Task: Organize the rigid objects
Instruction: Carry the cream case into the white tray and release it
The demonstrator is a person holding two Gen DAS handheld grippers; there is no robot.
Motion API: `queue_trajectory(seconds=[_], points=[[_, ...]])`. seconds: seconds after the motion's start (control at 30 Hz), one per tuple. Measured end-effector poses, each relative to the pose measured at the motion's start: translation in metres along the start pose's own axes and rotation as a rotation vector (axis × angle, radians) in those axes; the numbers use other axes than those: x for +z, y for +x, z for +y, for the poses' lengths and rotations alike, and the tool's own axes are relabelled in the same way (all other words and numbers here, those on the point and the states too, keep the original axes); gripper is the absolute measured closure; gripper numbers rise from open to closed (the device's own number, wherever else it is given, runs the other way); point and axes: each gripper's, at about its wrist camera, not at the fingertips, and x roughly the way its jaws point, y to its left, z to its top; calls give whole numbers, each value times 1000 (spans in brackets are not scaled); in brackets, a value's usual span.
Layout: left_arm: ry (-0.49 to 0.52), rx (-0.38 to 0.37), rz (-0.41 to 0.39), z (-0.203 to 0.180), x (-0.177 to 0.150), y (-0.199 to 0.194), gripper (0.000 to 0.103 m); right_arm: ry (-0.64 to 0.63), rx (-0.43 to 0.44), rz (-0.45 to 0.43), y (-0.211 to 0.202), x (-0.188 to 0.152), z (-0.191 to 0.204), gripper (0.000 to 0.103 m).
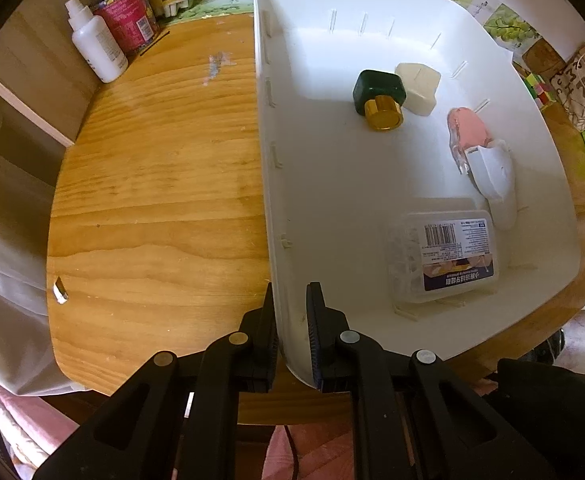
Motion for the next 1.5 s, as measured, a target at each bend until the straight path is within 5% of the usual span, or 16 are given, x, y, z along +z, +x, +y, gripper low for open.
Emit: queue_trajectory(seconds=[1.0, 1.5], points=[[-215, 127, 25, -8, -6, 4, 90, 76, -54, -11, 17, -17, -101, 34], [-360, 175, 39, -5, -8, 9, 90, -38, -24, -35, 44, -23, -143, 31]])
